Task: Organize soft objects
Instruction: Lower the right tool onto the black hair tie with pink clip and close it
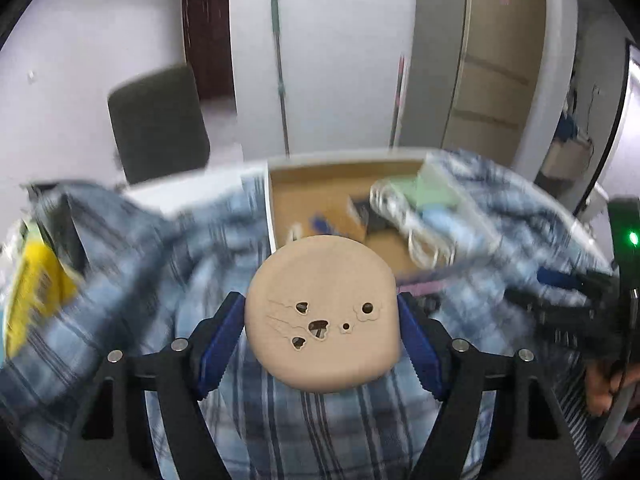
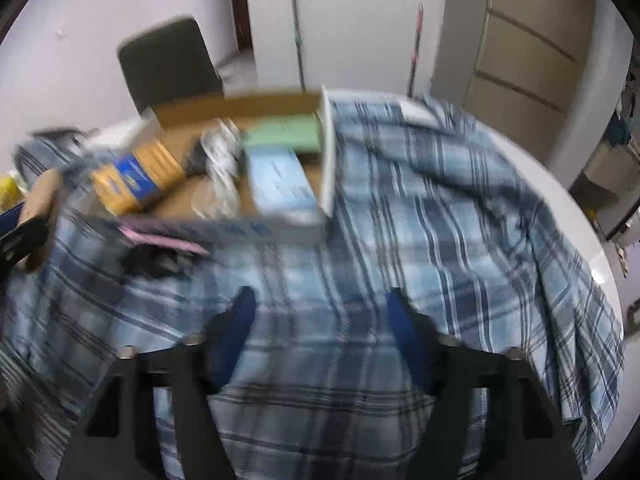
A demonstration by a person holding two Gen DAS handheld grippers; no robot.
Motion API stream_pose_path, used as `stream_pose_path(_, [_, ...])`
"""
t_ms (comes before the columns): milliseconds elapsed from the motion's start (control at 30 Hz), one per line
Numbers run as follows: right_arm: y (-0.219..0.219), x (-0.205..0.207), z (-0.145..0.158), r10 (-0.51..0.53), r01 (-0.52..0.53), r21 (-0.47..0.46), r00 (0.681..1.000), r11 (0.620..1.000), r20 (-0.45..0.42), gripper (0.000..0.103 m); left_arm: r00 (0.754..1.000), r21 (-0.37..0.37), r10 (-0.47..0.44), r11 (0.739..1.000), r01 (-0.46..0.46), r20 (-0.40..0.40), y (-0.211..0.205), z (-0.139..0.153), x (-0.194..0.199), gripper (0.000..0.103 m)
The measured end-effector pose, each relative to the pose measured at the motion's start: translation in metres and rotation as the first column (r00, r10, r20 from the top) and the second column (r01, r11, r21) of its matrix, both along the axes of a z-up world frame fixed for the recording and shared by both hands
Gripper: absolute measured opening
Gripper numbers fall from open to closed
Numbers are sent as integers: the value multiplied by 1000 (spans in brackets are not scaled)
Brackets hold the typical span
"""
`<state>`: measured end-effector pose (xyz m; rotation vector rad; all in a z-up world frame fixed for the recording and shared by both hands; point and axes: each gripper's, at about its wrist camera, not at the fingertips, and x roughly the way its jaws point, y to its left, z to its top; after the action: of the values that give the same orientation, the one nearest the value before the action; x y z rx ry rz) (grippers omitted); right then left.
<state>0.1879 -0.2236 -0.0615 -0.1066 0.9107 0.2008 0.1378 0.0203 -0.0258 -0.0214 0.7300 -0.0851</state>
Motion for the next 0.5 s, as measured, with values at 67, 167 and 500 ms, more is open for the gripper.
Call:
stream_pose_path(67, [16, -4, 15, 34, -35, 19, 999, 999, 23, 69, 998, -20, -5, 1000, 6, 61, 3, 13, 1, 78])
stream_pose_path(167, [42, -3, 25, 75, -76, 62, 997, 995, 12, 77, 988, -18, 12, 1000, -10, 153, 6, 23, 0, 78])
stream_pose_path(500, [112, 20, -21, 118, -112, 69, 989, 991, -92, 90, 978, -72, 83, 995, -71, 193, 32, -5, 1, 78])
